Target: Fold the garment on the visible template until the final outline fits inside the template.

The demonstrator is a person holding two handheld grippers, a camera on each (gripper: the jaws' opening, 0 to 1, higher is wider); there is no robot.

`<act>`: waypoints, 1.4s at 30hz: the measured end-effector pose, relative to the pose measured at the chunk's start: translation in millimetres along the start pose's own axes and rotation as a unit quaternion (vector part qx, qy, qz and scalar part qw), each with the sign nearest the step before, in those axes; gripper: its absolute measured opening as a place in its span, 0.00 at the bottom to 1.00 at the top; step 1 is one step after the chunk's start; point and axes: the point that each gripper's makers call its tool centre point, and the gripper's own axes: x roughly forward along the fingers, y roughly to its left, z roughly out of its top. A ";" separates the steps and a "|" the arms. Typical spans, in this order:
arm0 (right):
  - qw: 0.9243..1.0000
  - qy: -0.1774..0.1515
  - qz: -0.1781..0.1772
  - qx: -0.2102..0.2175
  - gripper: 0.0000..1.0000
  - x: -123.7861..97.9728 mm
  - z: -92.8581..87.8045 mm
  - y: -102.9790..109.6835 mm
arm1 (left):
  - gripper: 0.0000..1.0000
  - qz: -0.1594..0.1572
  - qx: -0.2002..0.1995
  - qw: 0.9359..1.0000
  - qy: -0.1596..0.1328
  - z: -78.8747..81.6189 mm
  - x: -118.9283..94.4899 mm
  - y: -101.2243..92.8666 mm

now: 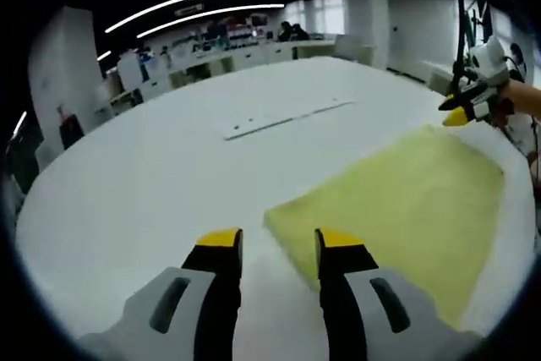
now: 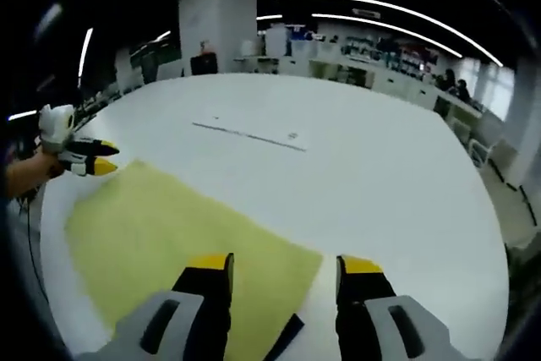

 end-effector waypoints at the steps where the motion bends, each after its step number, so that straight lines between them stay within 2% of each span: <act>1: 1.000 0.000 0.003 0.000 0.51 -2.9 0.0 2.4 | 0.35 -0.003 -0.009 1.000 -0.004 0.9 -3.3 -1.6; 10: 1.000 0.005 0.025 -0.011 0.56 -31.0 -10.5 27.1 | 0.46 -0.044 -0.025 0.999 -0.015 -2.5 -37.1 -22.4; 20: 0.999 0.020 0.037 -0.014 0.55 -59.6 -45.9 47.2 | 0.45 -0.069 -0.039 0.997 -0.016 -20.7 -67.6 -43.9; 26: 0.999 0.024 0.033 -0.004 0.47 -74.9 -62.3 52.9 | 0.43 -0.075 -0.045 0.996 -0.016 -32.9 -81.3 -58.9; 31: 1.000 0.016 0.020 0.006 0.40 -86.3 -70.8 56.1 | 0.41 -0.079 -0.047 0.996 -0.015 -41.7 -90.5 -72.1; 35: 1.000 0.016 0.011 0.019 0.37 -92.7 -81.2 59.9 | 0.37 -0.072 -0.049 0.996 -0.012 -52.9 -96.5 -79.9; 42: 1.000 0.026 -0.001 0.016 0.30 -98.1 -99.1 67.9 | 0.30 -0.054 -0.055 0.997 -0.009 -67.0 -98.9 -79.2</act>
